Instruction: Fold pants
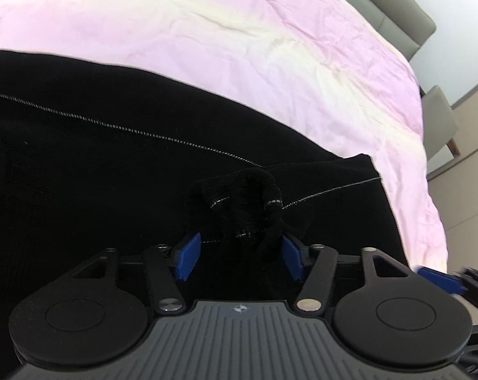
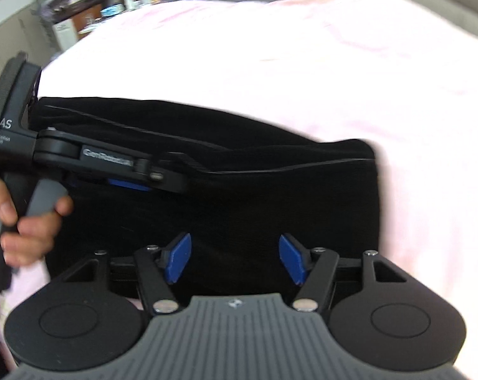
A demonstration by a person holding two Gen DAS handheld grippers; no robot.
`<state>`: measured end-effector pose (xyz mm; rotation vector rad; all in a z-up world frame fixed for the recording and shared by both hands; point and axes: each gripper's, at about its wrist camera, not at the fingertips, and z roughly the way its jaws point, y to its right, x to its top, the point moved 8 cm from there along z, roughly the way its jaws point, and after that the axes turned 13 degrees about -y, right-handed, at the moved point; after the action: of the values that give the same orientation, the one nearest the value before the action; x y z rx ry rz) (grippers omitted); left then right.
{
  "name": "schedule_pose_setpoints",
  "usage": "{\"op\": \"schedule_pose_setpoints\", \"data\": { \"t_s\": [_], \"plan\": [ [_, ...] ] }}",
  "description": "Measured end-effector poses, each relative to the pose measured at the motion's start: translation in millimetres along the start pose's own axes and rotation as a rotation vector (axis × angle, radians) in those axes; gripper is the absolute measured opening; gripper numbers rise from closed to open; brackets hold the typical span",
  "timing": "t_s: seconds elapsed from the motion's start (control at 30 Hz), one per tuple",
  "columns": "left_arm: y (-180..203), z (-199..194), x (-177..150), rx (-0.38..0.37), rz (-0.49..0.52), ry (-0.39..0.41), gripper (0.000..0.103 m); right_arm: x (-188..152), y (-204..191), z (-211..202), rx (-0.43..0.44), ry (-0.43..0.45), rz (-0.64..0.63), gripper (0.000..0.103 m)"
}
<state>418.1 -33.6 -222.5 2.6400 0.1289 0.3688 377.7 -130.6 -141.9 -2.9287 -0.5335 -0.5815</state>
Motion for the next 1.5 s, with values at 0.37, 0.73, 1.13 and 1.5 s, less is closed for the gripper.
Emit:
{"op": "schedule_pose_setpoints", "data": {
  "t_s": [0.37, 0.73, 1.13, 1.5],
  "plan": [
    [45, -46, 25, 0.063, 0.163, 0.158, 0.024, -62, 100, -15, -0.072, -0.023, 0.186, 0.059],
    [8, -16, 44, 0.256, 0.216, 0.056, 0.024, -24, 89, -14, 0.037, 0.089, 0.194, 0.029],
    [-29, 14, 42, 0.235, 0.191, 0.021, 0.027, -48, 53, 81, -0.037, -0.007, 0.124, 0.025],
    [-5, -43, 18, 0.293, 0.245, 0.092, 0.045, -36, 56, 40, -0.025, 0.025, 0.183, 0.027]
  ]
}}
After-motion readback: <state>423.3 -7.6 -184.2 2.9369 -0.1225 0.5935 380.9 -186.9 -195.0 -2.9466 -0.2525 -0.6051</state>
